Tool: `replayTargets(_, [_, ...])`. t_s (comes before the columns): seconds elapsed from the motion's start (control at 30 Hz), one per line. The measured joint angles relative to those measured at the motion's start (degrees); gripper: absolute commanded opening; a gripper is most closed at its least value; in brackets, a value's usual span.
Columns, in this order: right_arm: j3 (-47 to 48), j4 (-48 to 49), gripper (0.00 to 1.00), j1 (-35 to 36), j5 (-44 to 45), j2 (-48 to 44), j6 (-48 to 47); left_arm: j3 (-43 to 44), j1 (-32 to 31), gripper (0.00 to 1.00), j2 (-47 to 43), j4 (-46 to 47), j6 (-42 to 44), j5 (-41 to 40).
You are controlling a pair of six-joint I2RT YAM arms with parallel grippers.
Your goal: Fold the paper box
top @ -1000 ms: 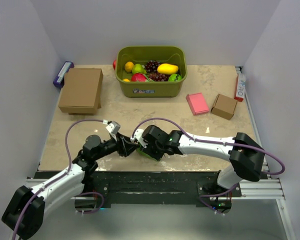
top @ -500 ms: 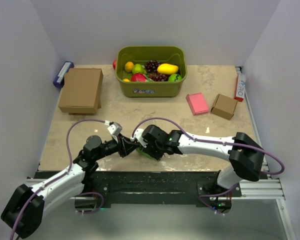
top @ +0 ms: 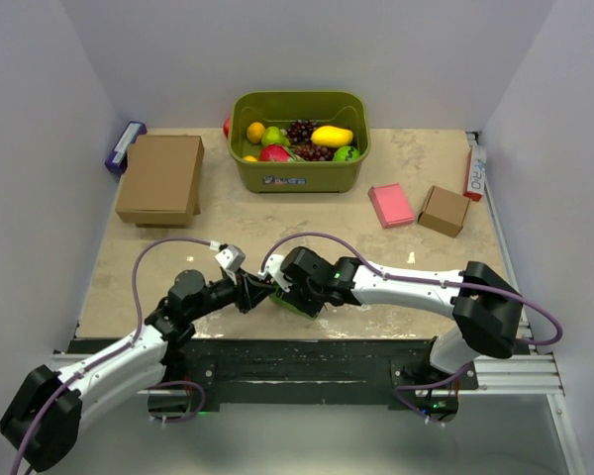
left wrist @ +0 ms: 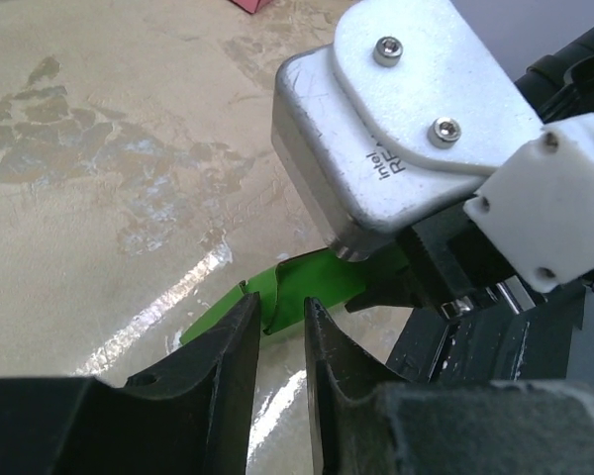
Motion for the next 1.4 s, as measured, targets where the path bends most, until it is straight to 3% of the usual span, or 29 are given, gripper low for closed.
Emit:
replayTargets(0.23, [0.1,0.0,0.24,0.0,0.0,0.0,0.0,1.2,-0.2,0.18,0.2,-2.8,0.0,-2.3])
replayTargets(1.03, [0.2,0.0,0.24,0.0,0.0,0.2,0.0,5.3,-6.1,0.23,1.7,-7.2,2.6,-10.8])
replayTargets(1.4, [0.2,-0.1,0.24,-0.1,0.0,0.3,0.0,6.0,-8.0,0.0,2.6,-8.6,3.0,-14.9])
